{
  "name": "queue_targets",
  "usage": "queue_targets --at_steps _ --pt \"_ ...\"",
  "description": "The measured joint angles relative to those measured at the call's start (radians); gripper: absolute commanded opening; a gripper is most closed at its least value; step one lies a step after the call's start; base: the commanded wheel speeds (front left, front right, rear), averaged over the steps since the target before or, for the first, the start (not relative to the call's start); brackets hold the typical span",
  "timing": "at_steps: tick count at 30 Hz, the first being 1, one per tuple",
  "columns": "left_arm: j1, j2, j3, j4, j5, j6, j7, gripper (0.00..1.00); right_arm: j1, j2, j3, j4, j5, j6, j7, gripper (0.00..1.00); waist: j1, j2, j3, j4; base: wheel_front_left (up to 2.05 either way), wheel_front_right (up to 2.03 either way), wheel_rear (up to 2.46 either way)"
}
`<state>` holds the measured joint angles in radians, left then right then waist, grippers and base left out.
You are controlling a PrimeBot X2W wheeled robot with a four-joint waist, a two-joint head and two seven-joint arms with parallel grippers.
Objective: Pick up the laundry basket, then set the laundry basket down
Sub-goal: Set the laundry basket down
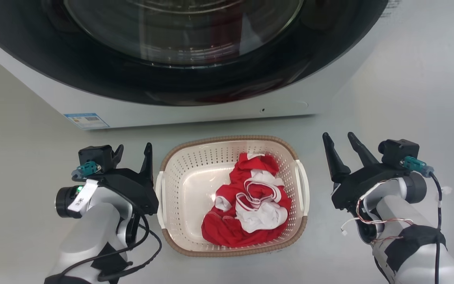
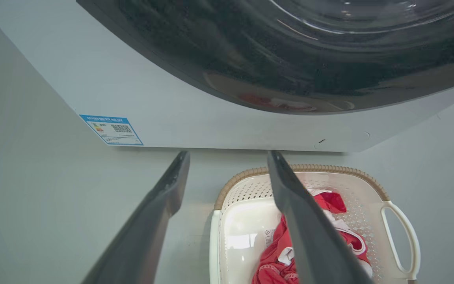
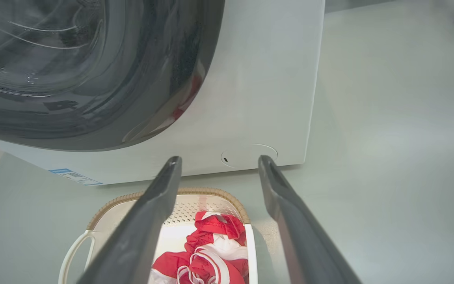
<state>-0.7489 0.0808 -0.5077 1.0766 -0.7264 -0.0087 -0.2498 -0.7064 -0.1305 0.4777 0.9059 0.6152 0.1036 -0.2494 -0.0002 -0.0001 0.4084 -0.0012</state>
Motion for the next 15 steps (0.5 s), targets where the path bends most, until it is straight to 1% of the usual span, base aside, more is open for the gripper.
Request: queue_targets --at_steps 9,10,15 --pt "0.080 0.044 0.024 -0.202 0.074 0.054 0.000 1.00 0.085 -0.041 -0.042 -0.164 -0.068 -0.051 0.000 1.00 0.0000 0.0000 -0.088 0.004 0.00 0.00 0.00" --pt "0.080 0.044 0.024 -0.202 0.074 0.054 0.000 1.00 0.085 -0.041 -0.042 -0.164 -0.068 -0.051 0.000 1.00 0.0000 0.0000 -0.088 0.004 0.00 0.00 0.00" --pt "0.145 0.077 0.051 -0.337 0.122 0.080 0.000 1.00 0.126 -0.059 -0.067 -0.266 -0.111 -0.072 0.000 1.00 0.0001 0.0000 -0.132 0.005 0.00 0.00 0.00"
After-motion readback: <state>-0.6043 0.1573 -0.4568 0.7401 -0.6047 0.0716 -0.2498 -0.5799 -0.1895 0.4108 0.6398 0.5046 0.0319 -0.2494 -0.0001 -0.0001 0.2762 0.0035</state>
